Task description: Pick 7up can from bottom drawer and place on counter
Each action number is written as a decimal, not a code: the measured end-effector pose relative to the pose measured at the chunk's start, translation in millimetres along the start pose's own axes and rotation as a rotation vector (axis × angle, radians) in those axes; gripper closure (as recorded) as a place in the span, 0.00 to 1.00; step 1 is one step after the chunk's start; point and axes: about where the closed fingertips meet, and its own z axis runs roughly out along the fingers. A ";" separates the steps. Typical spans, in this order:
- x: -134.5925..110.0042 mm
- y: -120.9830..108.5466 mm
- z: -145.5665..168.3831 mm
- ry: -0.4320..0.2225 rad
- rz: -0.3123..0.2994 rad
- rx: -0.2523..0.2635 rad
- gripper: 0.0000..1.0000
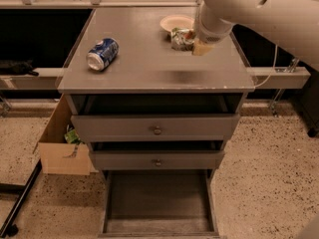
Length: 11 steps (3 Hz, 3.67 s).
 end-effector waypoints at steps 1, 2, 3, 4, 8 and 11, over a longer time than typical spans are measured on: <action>-13.9 -0.5 21.8 0.020 -0.037 -0.037 1.00; -27.9 7.2 51.3 0.031 -0.066 -0.096 1.00; -33.2 17.4 69.4 0.040 -0.082 -0.141 1.00; -33.4 18.3 70.7 0.040 -0.083 -0.144 1.00; 5.9 11.0 -12.0 0.093 -0.157 -0.134 1.00; 4.3 10.9 -3.1 0.084 -0.146 -0.137 1.00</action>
Offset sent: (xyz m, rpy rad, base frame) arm 0.0509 0.0549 -0.0700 -0.1140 0.1622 0.0577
